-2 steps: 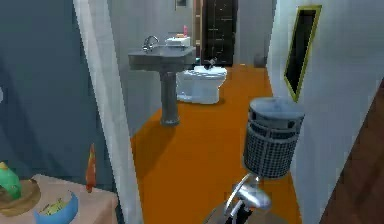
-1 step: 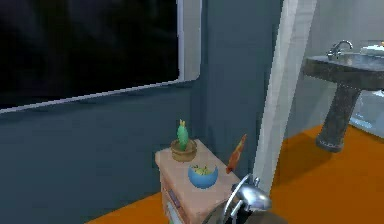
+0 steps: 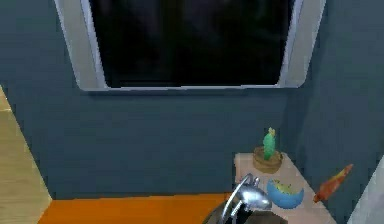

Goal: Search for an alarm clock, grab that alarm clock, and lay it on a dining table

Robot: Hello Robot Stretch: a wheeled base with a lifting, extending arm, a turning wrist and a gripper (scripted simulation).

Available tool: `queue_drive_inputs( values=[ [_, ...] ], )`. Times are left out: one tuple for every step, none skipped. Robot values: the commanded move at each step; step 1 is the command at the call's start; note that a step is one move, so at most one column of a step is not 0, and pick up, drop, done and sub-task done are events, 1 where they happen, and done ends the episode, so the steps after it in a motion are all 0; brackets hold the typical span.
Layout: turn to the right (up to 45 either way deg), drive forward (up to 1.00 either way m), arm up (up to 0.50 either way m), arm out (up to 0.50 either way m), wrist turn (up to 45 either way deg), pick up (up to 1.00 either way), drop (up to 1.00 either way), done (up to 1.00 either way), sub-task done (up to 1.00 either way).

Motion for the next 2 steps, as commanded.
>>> queue_drive_inputs(
  values=[
    [0.0, 0.2, 0.0, 0.0, 0.0, 0.0, 0.0, 0.0, 0.0],
    [-45.0, 0.0, 0.0, 0.0, 0.0, 0.0, 0.0, 0.0, 0.0]
  ],
)
